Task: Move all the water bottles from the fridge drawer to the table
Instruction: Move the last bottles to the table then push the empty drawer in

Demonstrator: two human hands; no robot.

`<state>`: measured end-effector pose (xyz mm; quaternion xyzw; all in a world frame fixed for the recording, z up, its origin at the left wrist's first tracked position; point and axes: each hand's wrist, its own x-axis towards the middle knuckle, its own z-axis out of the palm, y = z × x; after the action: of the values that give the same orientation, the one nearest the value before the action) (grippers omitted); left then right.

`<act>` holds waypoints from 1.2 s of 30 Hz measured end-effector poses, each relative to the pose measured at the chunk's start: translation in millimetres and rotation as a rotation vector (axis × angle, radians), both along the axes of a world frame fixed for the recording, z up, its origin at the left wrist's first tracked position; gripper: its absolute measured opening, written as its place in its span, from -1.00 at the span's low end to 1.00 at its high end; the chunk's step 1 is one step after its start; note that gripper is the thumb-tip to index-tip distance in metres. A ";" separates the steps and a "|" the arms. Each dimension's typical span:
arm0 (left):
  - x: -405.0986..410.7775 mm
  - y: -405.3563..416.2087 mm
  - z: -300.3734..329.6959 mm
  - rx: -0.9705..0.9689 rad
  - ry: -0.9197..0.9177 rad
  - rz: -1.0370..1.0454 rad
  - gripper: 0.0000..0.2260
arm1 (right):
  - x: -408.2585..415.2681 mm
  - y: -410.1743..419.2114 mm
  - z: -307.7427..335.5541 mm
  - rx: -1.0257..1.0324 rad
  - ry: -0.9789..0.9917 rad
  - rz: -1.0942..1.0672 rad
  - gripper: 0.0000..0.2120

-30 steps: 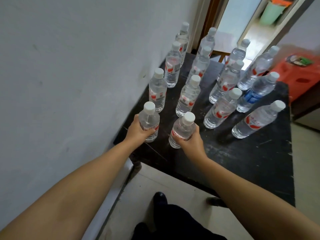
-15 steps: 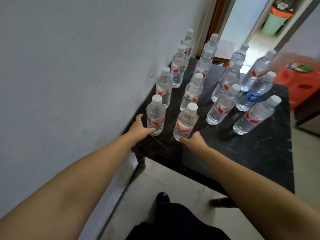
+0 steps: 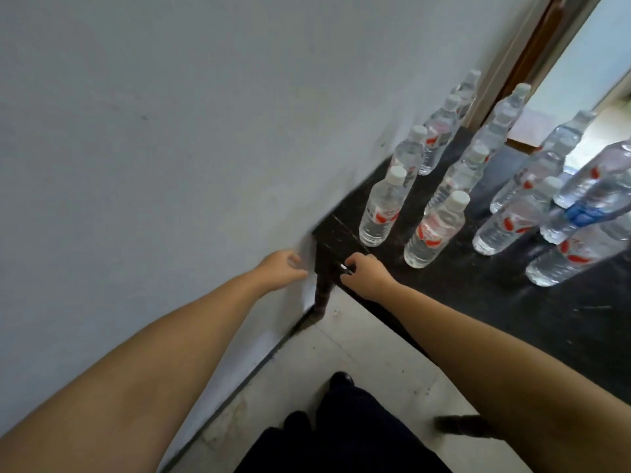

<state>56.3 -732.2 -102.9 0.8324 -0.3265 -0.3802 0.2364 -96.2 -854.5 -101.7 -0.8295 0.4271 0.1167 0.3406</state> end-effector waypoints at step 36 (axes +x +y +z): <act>-480.6 327.5 -9.3 0.437 0.007 1.968 -0.56 | -113.4 369.5 -11.4 -0.242 -0.102 2.218 -0.59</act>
<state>-424.3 -404.7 -112.3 0.7559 0.5836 -0.0698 0.2883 -209.6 -485.0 -113.1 -0.7828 -0.5557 0.2795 -0.0179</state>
